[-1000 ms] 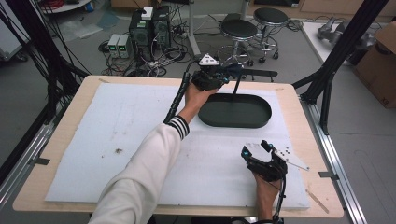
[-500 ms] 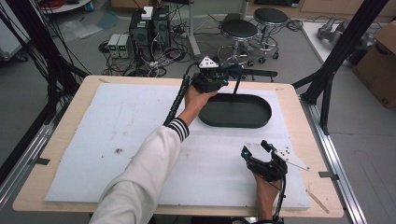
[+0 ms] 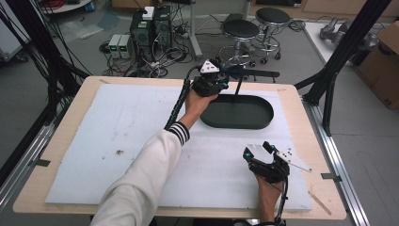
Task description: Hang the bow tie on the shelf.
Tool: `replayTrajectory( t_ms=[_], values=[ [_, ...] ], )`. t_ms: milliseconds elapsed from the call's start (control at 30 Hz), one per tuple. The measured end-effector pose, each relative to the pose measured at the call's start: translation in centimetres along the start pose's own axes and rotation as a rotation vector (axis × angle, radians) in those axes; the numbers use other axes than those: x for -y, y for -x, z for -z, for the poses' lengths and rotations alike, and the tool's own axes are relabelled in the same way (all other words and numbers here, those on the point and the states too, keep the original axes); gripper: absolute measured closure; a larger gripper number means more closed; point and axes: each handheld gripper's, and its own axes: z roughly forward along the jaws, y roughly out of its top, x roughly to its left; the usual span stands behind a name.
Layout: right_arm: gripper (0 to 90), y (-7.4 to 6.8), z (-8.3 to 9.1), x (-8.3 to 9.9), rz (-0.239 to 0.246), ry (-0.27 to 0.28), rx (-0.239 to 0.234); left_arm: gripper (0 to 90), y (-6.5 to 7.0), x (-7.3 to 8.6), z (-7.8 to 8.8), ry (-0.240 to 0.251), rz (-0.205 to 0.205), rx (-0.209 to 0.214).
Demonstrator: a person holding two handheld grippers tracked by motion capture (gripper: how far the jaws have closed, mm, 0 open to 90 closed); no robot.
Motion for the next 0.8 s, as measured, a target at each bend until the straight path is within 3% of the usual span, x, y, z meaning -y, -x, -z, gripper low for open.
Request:
replayTrajectory(
  t_ms=[367, 800],
  values=[
    [10.4, 0.0, 0.0, 0.0, 0.002, 0.000, 0.000, 86.6, 0.3, 0.5, -0.5, -0.010, -0.008, -0.022],
    [10.4, 0.0, 0.0, 0.0, -0.002, 0.001, 0.001, 86.3, -0.5, 1.1, -0.9, -0.013, -0.003, -0.048]
  ],
)
